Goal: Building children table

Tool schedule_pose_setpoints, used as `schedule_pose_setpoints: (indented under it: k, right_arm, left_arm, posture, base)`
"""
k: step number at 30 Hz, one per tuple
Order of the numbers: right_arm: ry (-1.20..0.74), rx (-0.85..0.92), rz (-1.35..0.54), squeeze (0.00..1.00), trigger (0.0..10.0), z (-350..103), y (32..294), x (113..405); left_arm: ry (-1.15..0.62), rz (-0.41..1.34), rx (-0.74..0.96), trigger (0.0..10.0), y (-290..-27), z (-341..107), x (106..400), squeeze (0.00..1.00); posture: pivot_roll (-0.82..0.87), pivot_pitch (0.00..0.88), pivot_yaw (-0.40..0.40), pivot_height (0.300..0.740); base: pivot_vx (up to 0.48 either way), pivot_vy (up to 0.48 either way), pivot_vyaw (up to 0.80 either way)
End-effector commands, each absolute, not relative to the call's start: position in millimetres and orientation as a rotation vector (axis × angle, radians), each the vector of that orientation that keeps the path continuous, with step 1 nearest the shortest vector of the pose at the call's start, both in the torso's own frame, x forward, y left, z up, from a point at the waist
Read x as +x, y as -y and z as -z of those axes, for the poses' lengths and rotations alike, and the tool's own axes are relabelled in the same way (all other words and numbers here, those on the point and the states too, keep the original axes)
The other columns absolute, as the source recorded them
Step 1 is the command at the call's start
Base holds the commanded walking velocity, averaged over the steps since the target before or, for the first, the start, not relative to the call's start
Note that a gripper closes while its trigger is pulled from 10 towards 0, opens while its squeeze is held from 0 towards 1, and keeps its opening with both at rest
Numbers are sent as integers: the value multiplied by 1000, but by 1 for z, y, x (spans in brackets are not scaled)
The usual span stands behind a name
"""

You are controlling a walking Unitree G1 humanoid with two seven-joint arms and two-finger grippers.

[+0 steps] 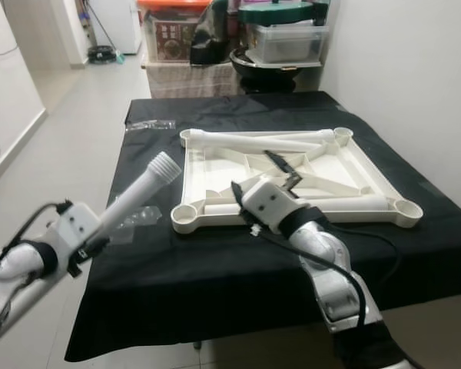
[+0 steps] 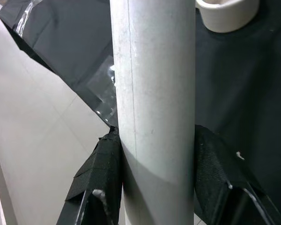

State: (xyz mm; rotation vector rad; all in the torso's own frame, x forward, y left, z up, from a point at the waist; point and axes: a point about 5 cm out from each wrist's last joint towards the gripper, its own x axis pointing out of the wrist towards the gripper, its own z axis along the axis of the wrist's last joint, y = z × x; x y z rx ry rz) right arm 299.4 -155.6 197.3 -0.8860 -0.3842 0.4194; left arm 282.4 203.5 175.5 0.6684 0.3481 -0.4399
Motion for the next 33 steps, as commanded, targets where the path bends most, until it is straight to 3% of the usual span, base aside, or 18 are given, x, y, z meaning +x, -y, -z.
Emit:
schedule_pose_setpoints:
  k: [1,6,8,14,15,33]
  right_arm:
    - [422,-969,-484,0,10000,-195,147,298]
    - [463,-1013,-552,0,10000,-198,136,299]
    - [520,-1059,-622,0,10000,-205,122,301]
    - [570,-1096,-668,0,10000,-212,112,304]
    - [597,-1131,-702,0,10000,-215,107,306]
    - [552,-1197,-887,0,10000,-206,106,306]
  left_arm:
    - [-364,520,704,10000,-198,-177,288,0]
    - [-344,614,761,10000,-187,-183,296,0]
    - [-330,745,848,10000,-173,-188,303,0]
    - [-334,858,956,10000,-164,-190,308,0]
    - [-340,906,1042,10000,-159,-193,315,0]
    - [-316,898,1233,10000,-162,-227,357,0]
  posture:
    - [71,0,-17,740]
    - [62,0,-7,740]
    - [54,0,0,740]
    - [48,0,6,740]
    - [42,0,9,740]
    - [25,0,18,740]
  base:
    - [0,0,0]
    - [0,0,0]
    - [0,0,0]
    - [0,0,0]
    - [0,0,0]
    - [0,0,0]
